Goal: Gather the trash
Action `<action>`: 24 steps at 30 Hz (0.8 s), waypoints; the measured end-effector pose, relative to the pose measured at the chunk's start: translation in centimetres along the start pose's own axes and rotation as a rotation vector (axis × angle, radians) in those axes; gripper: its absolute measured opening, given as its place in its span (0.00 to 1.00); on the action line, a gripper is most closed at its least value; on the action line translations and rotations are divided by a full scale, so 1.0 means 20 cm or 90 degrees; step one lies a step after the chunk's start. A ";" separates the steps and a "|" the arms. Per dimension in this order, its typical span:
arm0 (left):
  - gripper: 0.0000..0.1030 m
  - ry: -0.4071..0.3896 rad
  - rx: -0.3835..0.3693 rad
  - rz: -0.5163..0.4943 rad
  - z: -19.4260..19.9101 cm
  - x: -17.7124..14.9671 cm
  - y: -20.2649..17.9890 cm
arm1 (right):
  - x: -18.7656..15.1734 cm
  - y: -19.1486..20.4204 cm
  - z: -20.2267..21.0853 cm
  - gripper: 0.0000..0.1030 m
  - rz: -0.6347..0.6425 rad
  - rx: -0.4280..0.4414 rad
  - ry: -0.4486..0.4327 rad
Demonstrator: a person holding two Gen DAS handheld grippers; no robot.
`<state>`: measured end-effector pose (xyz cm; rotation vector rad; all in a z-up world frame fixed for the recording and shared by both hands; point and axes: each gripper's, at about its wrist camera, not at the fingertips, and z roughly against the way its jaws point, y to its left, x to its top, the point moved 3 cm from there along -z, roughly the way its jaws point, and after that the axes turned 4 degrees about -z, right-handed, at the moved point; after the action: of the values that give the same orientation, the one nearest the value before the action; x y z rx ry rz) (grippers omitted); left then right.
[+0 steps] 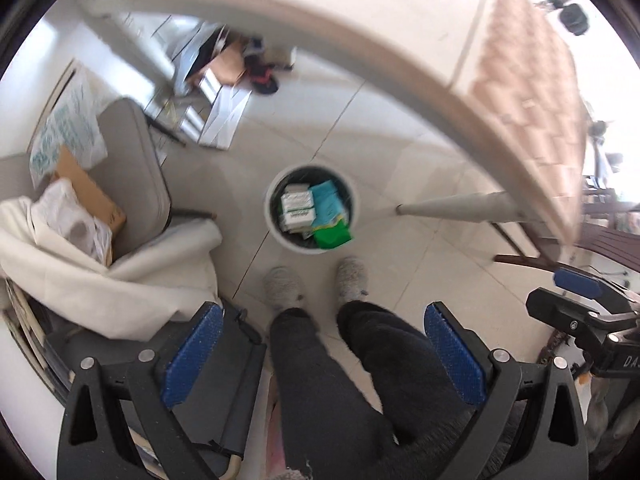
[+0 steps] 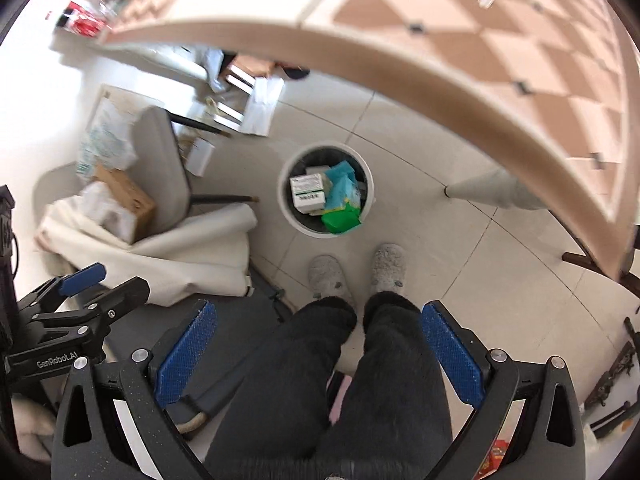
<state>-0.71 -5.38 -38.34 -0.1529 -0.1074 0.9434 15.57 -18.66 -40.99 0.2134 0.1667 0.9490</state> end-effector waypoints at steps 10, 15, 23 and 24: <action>1.00 -0.056 -0.092 -0.158 0.46 0.09 -0.06 | -0.15 0.15 0.60 1.00 -0.044 0.058 -0.074; 1.00 -0.060 -0.149 -0.229 0.64 0.08 -0.04 | -0.31 0.28 0.79 1.00 -0.106 0.069 -0.130; 1.00 -0.056 -0.171 -0.293 0.80 0.01 -0.02 | -0.57 0.47 0.92 1.00 -0.192 0.084 -0.185; 1.00 -0.057 -0.172 -0.295 0.81 0.00 -0.02 | -0.59 0.48 0.93 1.00 -0.200 0.081 -0.189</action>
<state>-3.03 -4.21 -22.35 -0.3205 -0.3385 0.4702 5.55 -24.91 -20.05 0.4297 -0.0146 0.5860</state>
